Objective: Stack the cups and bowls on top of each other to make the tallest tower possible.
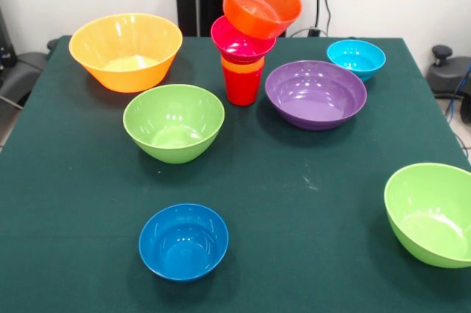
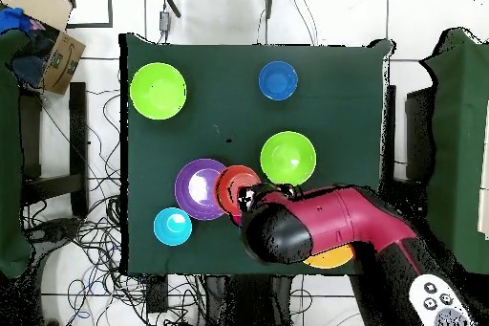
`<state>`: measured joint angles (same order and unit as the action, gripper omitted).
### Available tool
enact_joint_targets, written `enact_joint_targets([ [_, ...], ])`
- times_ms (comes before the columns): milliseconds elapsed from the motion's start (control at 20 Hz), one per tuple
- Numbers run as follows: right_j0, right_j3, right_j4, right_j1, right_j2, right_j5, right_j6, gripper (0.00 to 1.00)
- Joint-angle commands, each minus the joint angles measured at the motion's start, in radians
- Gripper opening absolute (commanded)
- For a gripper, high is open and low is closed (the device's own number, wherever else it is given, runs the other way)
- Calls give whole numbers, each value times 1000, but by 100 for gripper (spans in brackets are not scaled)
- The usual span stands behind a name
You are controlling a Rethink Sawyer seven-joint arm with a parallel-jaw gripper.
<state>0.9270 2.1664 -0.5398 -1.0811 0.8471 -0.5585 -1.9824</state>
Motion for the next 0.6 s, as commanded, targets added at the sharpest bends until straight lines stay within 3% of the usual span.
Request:
enact_joint_targets([
  [50,3,66,-91,89,41,38,152,0],
  [600,1,93,-133,114,33,74,109,0],
])
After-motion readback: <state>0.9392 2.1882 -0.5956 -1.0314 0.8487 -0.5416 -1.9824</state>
